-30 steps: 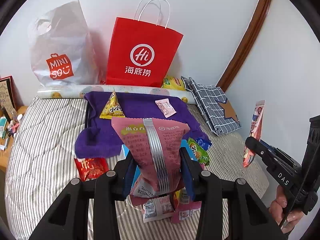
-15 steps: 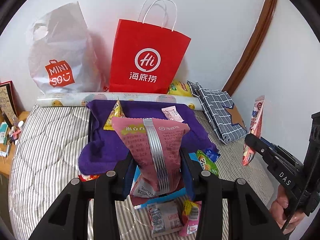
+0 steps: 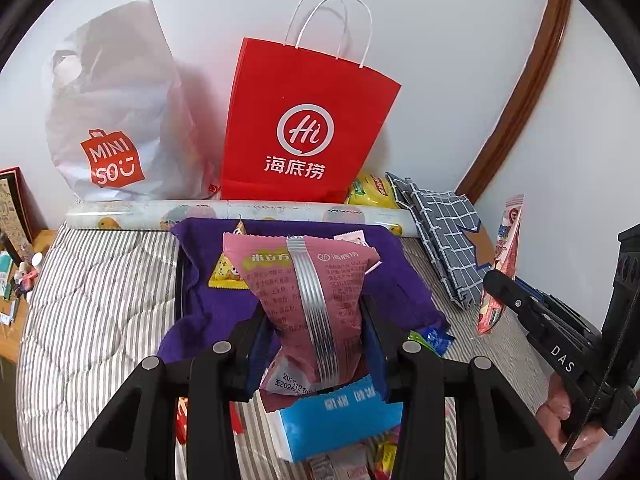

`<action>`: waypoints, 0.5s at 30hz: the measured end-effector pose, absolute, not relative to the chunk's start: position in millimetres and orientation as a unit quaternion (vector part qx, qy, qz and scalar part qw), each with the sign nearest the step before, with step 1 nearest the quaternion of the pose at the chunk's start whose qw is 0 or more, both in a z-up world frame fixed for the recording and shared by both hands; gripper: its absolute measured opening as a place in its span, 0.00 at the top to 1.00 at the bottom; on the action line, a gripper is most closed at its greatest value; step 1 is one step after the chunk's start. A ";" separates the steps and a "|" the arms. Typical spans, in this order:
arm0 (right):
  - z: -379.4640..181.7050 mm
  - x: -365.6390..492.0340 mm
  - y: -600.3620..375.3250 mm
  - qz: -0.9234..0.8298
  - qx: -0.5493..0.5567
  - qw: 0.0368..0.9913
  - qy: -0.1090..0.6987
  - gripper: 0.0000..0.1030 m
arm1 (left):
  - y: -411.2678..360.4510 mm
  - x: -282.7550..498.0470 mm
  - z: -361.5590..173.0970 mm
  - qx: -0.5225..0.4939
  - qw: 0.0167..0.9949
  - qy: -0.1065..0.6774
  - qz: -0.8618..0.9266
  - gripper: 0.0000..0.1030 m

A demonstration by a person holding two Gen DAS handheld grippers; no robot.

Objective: Organize snacks

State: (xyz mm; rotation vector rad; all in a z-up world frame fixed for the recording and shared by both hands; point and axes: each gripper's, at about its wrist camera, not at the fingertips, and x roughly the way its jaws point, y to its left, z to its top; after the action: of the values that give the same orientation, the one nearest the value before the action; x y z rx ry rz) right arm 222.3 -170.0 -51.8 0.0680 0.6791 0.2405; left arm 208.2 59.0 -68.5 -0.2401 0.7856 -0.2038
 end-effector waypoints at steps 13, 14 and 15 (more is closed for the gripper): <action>-72.9 259.3 -166.5 0.119 0.024 0.930 0.346 0.85 | 65.0 241.2 -92.1 -0.112 0.903 0.406 -0.080 0.62; -74.2 261.7 -166.3 0.118 0.023 0.930 0.346 0.85 | 66.4 244.0 -94.3 -0.112 0.903 0.408 -0.078 0.62; -75.5 263.8 -166.5 0.117 0.022 0.930 0.347 0.85 | 67.2 245.9 -96.0 -0.113 0.902 0.409 -0.077 0.62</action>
State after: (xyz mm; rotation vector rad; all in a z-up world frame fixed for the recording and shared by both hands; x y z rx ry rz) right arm 263.8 -166.5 -75.5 0.0445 0.7096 0.2406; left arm 245.9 67.2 -96.0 -0.2331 0.8459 -0.1601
